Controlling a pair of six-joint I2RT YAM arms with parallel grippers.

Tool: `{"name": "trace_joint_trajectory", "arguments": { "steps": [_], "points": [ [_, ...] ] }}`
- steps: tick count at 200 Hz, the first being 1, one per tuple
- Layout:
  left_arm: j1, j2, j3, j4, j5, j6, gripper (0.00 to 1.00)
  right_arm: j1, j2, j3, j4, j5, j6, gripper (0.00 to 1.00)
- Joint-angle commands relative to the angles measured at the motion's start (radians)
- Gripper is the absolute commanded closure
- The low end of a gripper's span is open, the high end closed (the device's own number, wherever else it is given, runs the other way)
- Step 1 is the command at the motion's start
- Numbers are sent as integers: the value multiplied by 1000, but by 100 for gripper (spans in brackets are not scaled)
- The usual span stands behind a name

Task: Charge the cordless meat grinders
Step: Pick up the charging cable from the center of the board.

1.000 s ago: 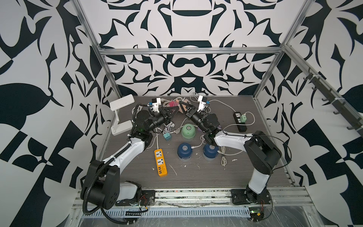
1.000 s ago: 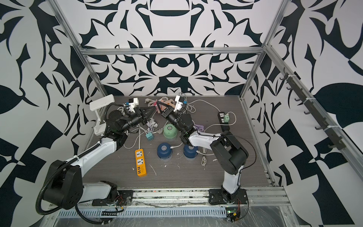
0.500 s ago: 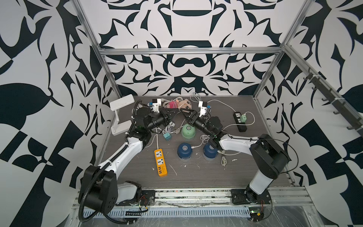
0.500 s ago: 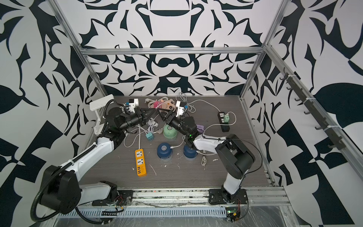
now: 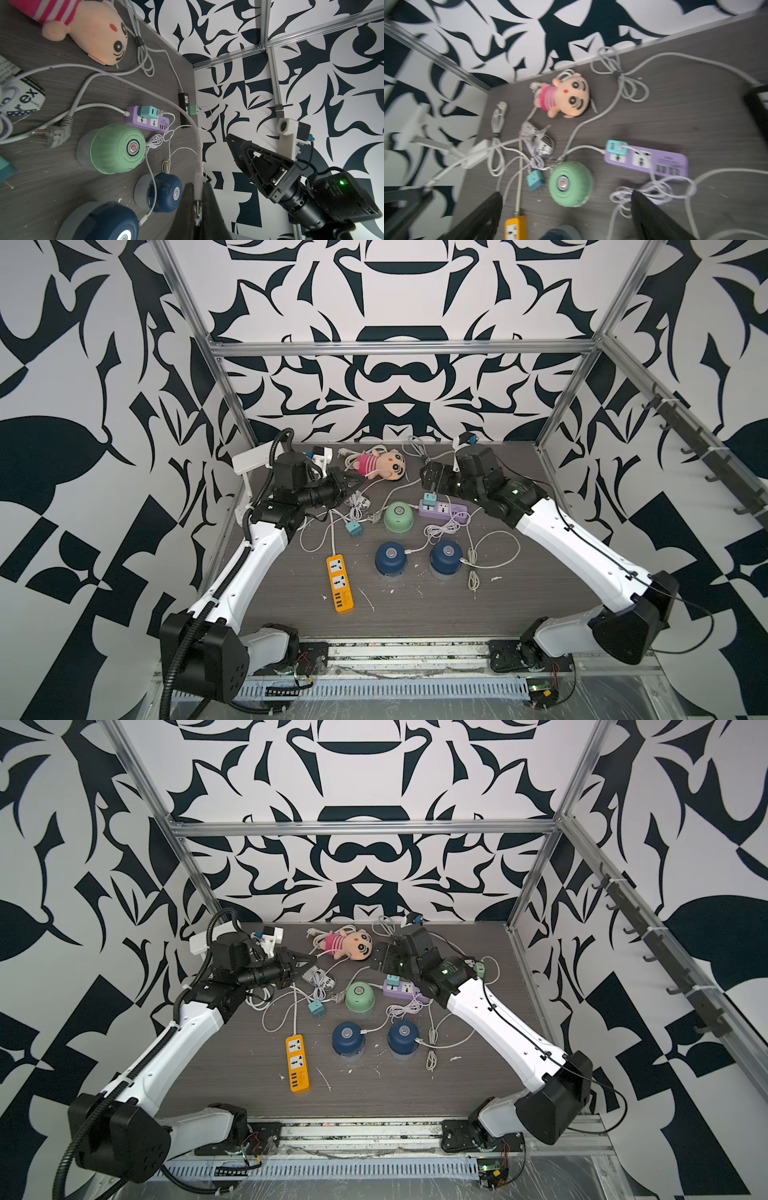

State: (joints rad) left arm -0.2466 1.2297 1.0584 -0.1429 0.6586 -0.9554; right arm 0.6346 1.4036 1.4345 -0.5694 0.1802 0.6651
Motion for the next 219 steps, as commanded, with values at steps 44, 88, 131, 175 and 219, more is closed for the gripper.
{"name": "trace_joint_trajectory", "arguments": {
  "steps": [44,88,131,175,219],
  "points": [
    [6,13,76,-203,35,143,100,8,-354,-359,112,241,-204,1],
    [6,19,146,-385,39,264,100,-2,-578,-492,307,201,-316,1],
    [10,7,149,-478,44,328,100,5,-351,-234,97,117,-373,9],
    [40,13,146,-543,95,398,100,31,-154,-86,84,-225,-492,29],
    [97,33,164,-666,165,515,100,196,10,3,101,-315,-787,37]
  ]
}}
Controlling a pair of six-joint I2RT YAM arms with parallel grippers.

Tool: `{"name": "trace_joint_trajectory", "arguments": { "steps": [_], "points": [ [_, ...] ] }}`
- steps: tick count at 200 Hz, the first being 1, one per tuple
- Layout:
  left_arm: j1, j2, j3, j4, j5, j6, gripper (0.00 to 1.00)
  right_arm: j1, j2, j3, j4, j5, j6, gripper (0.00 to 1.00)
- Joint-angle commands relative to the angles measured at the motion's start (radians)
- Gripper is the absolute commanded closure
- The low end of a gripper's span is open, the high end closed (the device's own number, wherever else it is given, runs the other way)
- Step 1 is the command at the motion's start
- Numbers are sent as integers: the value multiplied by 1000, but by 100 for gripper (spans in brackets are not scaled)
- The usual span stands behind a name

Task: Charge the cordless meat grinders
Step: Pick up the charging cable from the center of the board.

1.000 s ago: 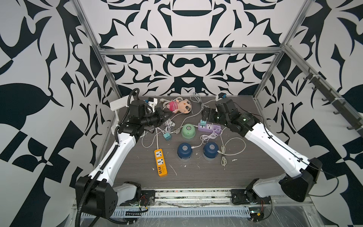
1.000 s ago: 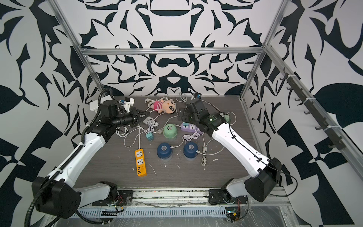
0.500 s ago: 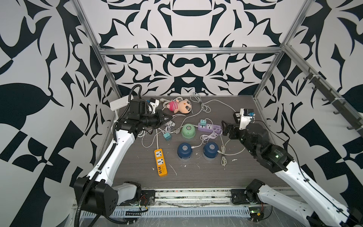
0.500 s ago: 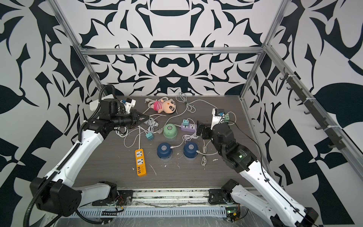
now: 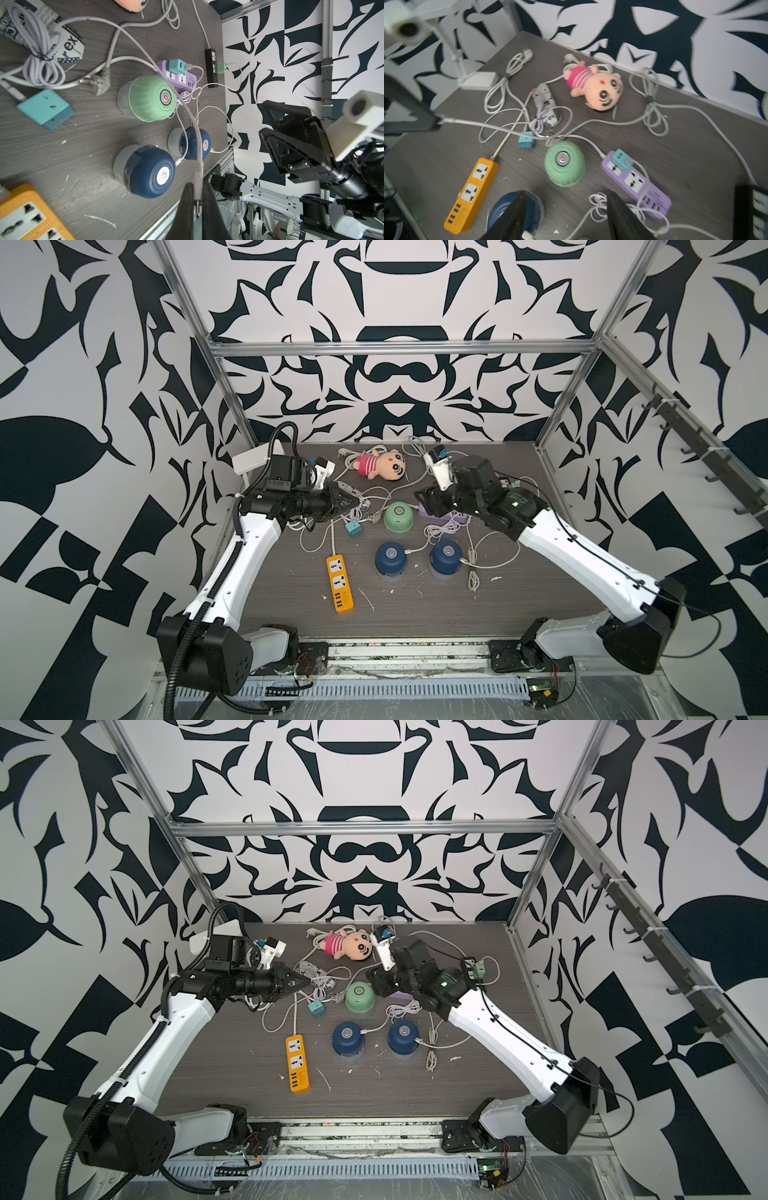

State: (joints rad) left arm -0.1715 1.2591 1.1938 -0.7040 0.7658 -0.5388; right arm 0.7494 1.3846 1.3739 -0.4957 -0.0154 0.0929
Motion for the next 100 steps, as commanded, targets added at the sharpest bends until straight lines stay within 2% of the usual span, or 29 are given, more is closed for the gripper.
{"name": "trace_joint_trajectory", "arguments": {
  "steps": [1,24,62,100],
  "points": [
    [23,3,28,-118,58,99,100,85,33,64,29,-125,-222,37],
    [36,-10,4,-145,65,117,100,107,120,100,31,-211,-339,42],
    [39,-35,-29,-145,74,123,100,107,231,191,-22,-279,-450,63],
    [40,-43,-55,-143,102,122,100,108,278,234,-46,-337,-537,63]
  ]
}}
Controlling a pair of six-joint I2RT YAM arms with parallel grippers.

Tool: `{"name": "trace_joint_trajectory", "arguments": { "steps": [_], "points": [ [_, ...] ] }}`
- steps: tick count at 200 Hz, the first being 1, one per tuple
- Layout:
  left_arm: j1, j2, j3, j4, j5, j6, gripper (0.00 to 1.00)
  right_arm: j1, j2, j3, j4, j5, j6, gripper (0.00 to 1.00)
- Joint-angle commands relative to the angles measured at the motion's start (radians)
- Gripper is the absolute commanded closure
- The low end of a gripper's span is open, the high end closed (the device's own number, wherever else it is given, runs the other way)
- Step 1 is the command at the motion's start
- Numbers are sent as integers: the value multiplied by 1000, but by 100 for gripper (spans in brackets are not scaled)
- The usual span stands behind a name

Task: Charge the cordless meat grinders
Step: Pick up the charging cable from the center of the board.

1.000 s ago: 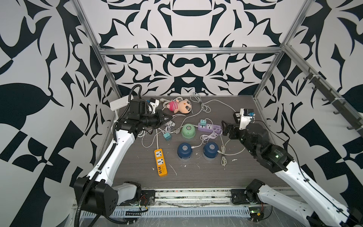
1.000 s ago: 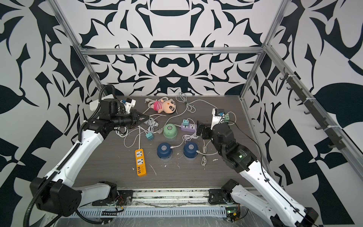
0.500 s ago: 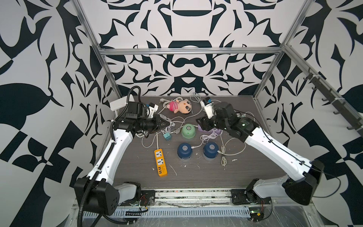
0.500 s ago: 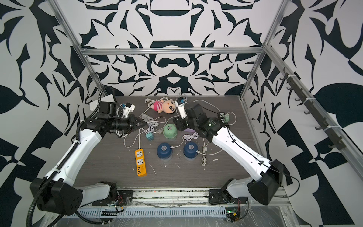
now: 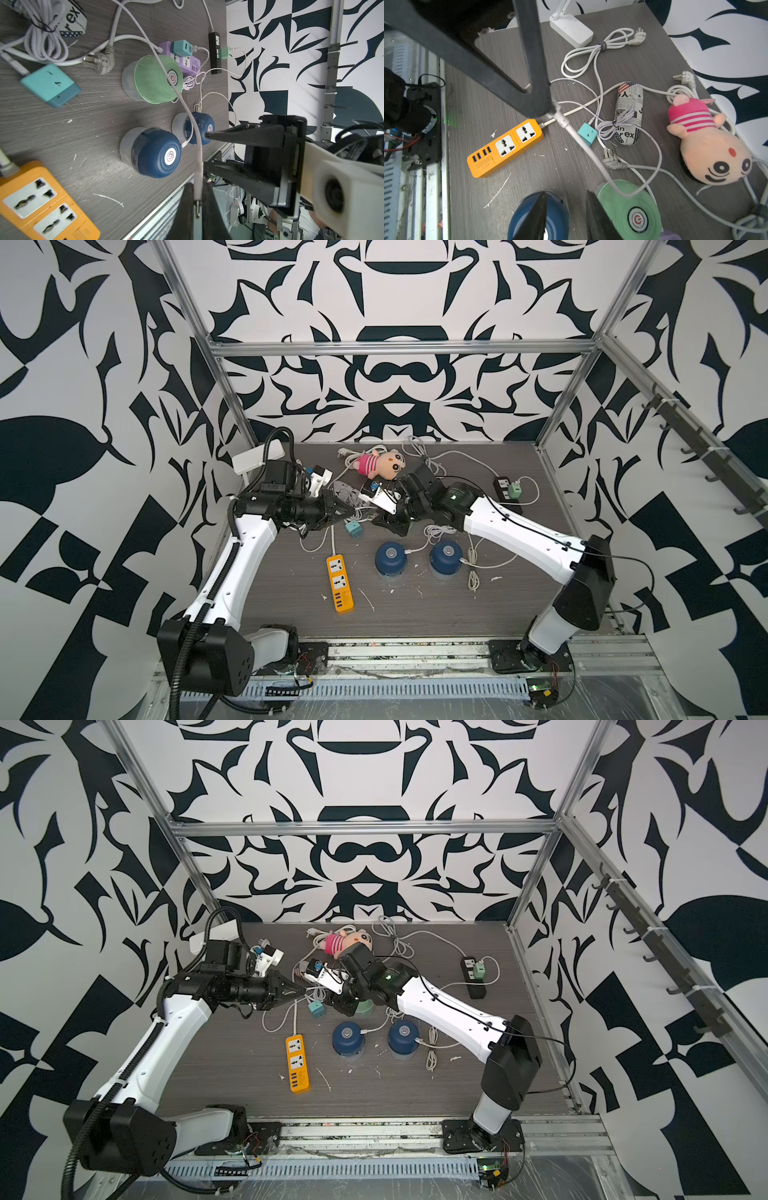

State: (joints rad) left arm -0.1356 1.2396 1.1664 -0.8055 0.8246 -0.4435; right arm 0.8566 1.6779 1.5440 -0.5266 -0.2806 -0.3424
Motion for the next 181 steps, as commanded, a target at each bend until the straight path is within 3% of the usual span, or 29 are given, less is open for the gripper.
{"name": "trace_joint_trajectory", "arguments": {
  "steps": [1,49,119,181],
  "points": [
    [4,-23,-28,-41,44,26,100,1,-15,64,-14,-74,-105,63],
    [4,-30,-59,-38,67,24,100,0,13,116,-52,-115,-169,71],
    [4,-38,-66,-41,84,22,100,6,73,219,-140,-130,-206,71],
    [2,-38,-72,-40,98,17,100,18,124,289,-176,-134,-218,80]
  ]
}}
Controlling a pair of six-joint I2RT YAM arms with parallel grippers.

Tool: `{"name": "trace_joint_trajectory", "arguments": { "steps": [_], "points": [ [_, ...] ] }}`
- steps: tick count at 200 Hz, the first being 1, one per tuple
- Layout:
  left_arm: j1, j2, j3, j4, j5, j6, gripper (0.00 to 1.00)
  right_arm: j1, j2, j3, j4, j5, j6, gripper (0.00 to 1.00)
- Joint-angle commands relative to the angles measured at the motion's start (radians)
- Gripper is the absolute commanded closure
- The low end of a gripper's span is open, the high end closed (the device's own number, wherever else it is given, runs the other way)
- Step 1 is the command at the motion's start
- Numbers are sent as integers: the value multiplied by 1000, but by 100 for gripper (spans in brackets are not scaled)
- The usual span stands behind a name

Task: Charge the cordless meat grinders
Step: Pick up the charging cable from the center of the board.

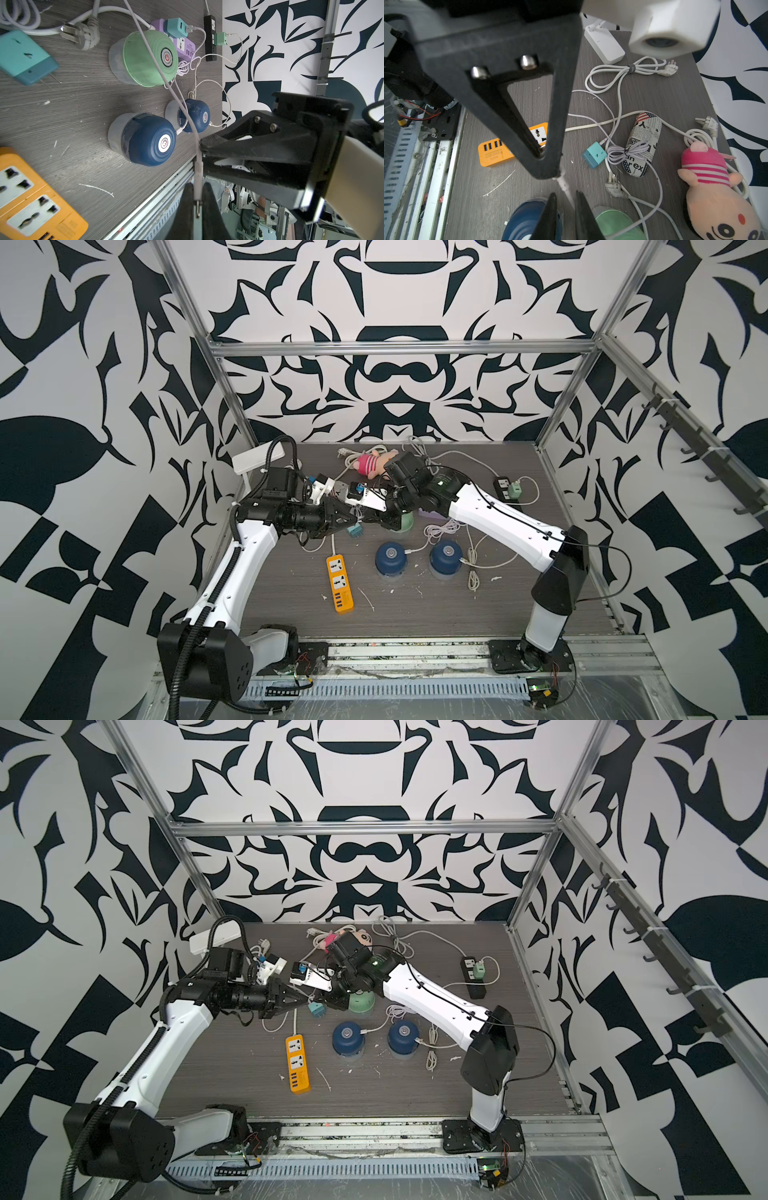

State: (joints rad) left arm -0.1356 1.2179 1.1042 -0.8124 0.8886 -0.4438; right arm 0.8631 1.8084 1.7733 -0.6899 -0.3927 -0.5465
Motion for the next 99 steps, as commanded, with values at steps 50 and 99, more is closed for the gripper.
{"name": "trace_joint_trajectory", "arguments": {
  "steps": [50,99],
  "points": [
    [-1,-12,-9,-34,40,16,100,16,4,80,-26,-29,-20,82],
    [-4,-11,-9,-32,47,14,100,22,23,103,-54,-26,-28,83]
  ]
}}
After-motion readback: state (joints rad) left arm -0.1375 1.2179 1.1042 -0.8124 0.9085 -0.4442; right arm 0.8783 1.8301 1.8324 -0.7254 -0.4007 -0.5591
